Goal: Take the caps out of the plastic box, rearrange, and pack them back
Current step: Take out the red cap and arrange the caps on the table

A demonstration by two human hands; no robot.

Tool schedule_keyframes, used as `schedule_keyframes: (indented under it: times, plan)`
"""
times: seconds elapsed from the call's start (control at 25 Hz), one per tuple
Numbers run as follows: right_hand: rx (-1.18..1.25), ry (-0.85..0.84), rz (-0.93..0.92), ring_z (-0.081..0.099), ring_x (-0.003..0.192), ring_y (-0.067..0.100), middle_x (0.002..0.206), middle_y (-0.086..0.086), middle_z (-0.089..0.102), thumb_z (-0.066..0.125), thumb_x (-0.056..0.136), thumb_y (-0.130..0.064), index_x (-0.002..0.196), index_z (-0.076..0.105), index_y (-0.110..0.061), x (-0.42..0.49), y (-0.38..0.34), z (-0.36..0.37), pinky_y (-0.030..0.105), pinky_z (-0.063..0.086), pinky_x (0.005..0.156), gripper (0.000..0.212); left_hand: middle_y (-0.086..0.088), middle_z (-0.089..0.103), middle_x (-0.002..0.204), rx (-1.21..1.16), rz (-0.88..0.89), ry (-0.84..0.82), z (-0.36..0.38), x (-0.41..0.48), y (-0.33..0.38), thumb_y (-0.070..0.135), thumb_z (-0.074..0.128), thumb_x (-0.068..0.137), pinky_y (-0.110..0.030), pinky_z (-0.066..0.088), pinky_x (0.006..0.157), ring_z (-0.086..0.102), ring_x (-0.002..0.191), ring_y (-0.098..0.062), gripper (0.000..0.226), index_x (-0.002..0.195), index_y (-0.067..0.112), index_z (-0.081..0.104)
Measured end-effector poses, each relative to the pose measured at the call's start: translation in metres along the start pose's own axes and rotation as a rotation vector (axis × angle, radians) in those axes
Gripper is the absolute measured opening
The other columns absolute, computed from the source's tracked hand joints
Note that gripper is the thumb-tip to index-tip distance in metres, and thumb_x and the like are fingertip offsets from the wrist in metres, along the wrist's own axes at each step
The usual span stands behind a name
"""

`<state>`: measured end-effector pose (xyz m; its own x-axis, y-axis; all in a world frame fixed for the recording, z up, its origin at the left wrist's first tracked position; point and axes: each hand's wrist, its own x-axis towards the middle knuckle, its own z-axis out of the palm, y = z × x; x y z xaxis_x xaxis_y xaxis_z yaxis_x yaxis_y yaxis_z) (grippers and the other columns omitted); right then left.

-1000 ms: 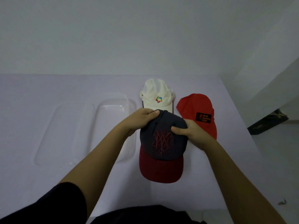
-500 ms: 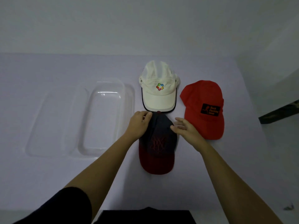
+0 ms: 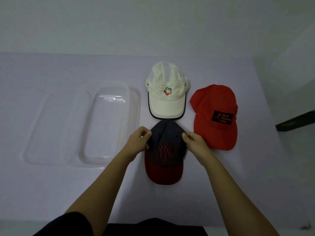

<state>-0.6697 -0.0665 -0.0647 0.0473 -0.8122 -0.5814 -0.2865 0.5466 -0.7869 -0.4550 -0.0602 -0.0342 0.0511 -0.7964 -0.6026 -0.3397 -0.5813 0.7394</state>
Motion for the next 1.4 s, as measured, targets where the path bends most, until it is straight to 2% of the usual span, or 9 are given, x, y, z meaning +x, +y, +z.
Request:
schedule_keyframes:
  times: [0.16,0.28,0.48,0.64,0.8,0.96,1.12,1.32,1.4]
  plan:
    - [-0.136,0.1,-0.046,0.064,0.092,0.029,0.098,0.016,0.069,0.053,0.092,-0.032,0.094,0.065,-0.005,0.004,-0.002,-0.003,0.048,0.05,0.086,0.03,-0.003,0.056,0.075,-0.008,-0.026,0.072,-0.004,0.005,0.002,0.019,0.047,0.096,-0.019,0.041,0.047,0.05,0.055,-0.012,0.011,0.097,0.011,0.055]
    - [-0.111,0.055,-0.061,0.062,0.084,0.022,0.093,0.008,0.068,0.053,0.093,-0.03,0.091,0.064,-0.014,0.004,-0.007,-0.001,0.043,0.051,0.083,0.02,-0.005,0.061,0.084,-0.118,-0.062,0.023,-0.004,0.009,0.013,0.016,0.048,0.095,-0.016,0.042,0.043,0.057,0.053,-0.011,0.017,0.109,0.012,0.057]
    - [-0.055,-0.03,-0.047,0.058,0.082,0.012,0.099,0.004,0.066,0.05,0.095,-0.025,0.098,0.063,-0.019,-0.001,-0.013,-0.003,0.027,0.047,0.073,0.015,-0.004,0.053,0.061,-0.086,-0.066,-0.119,-0.006,0.015,0.024,0.027,0.051,0.095,-0.016,0.036,0.04,0.046,0.037,-0.003,0.02,0.096,0.008,0.059]
    - [-0.068,-0.054,0.013,0.061,0.102,0.022,0.109,0.007,0.066,0.05,0.095,-0.028,0.106,0.063,-0.013,-0.001,-0.01,-0.005,0.035,0.048,0.086,0.022,-0.002,0.044,0.056,-0.085,-0.038,-0.199,-0.019,0.018,0.017,0.023,0.052,0.095,-0.015,0.034,0.044,0.038,0.042,-0.005,0.02,0.082,0.011,0.06]
    - [0.007,-0.054,0.029,0.06,0.101,0.02,0.114,0.008,0.065,0.048,0.096,-0.03,0.105,0.062,-0.012,-0.001,-0.012,-0.001,0.032,0.05,0.087,0.025,-0.003,0.048,0.058,-0.035,-0.02,-0.112,-0.013,0.019,0.017,0.033,0.049,0.096,-0.021,0.038,0.052,0.043,0.052,-0.012,0.031,0.078,0.008,0.053]
    - [-0.105,0.062,0.012,0.063,0.093,0.031,0.1,0.017,0.066,0.044,0.095,-0.04,0.095,0.062,-0.003,0.001,-0.01,0.006,0.047,0.051,0.088,0.041,0.0,0.041,0.063,0.286,0.1,0.036,-0.004,0.023,0.016,0.038,0.035,0.099,-0.026,0.032,0.055,0.04,0.061,-0.016,0.041,0.067,0.013,0.036]
    - [-0.238,0.101,-0.055,0.052,0.073,0.021,0.068,0.0,0.054,0.043,0.096,-0.039,0.07,0.054,-0.014,0.003,-0.018,0.006,0.036,0.041,0.068,0.038,-0.002,0.041,0.067,0.497,0.178,0.131,-0.01,0.024,0.017,0.026,0.032,0.102,-0.038,0.039,0.071,0.044,0.076,-0.023,0.036,0.075,0.003,0.044]
    - [-0.23,0.009,-0.027,0.056,0.075,0.021,0.075,0.004,0.057,0.046,0.094,-0.043,0.072,0.056,-0.014,0.01,-0.018,0.006,0.04,0.05,0.073,0.038,-0.007,0.053,0.071,0.241,0.102,0.18,-0.012,0.028,0.013,0.035,0.037,0.099,-0.027,0.04,0.057,0.052,0.062,-0.019,0.038,0.083,0.003,0.053]
    - [-0.071,-0.029,0.005,0.051,0.068,0.014,0.072,0.0,0.054,0.049,0.095,-0.034,0.075,0.054,-0.013,0.01,-0.019,0.005,0.029,0.047,0.065,0.029,-0.008,0.055,0.074,0.192,0.053,0.145,-0.01,0.028,0.015,0.035,0.041,0.097,-0.024,0.04,0.054,0.051,0.059,-0.015,0.038,0.091,0.001,0.057]
